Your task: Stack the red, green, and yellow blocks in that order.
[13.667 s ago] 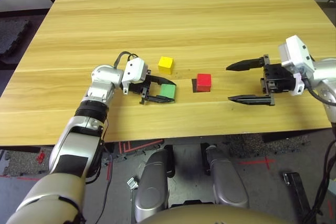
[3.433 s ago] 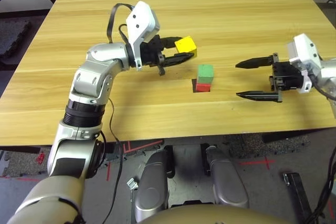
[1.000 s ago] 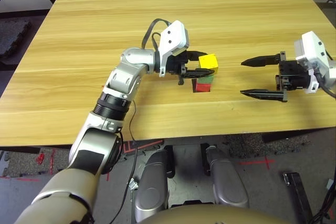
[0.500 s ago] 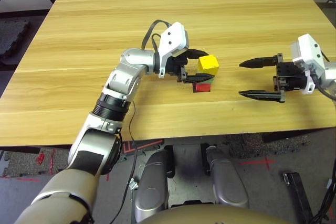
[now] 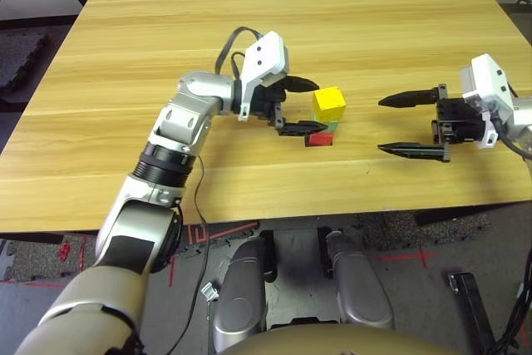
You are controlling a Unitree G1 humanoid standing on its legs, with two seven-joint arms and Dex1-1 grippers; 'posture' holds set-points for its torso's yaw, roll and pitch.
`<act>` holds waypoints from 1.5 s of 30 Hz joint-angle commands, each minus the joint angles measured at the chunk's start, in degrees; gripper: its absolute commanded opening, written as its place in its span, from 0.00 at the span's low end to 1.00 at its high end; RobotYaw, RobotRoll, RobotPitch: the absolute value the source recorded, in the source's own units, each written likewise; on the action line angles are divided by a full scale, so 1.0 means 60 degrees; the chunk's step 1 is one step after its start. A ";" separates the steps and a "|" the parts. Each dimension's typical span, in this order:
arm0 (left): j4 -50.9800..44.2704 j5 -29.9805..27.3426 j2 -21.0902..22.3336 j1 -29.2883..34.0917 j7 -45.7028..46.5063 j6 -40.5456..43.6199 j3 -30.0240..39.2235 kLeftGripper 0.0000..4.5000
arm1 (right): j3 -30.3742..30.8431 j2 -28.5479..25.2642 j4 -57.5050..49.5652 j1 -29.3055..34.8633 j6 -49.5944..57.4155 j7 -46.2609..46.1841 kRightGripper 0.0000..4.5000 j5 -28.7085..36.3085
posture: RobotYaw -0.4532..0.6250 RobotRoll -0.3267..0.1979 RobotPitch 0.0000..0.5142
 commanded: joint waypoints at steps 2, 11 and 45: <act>0.0634 0.0020 0.0756 -0.0101 -0.0466 -0.0193 0.0339 0.99 | -0.0342 -0.0466 0.0881 -0.0366 -0.0203 0.0208 1.00 -0.0136 | 0.55 0.67 0.46; 0.3196 0.0605 0.0856 -0.0668 0.4405 -0.0380 0.2763 0.99 | -0.1151 -0.0397 0.4351 -0.1623 -0.1673 -0.1500 1.00 -0.0991 | 0.56 0.68 0.49; -0.2188 0.2523 -0.1677 0.4931 1.1761 -0.1703 0.4207 0.99 | -0.4245 0.2343 0.3729 0.0672 -0.3437 -1.1790 1.00 -0.1883 | 0.56 0.71 0.54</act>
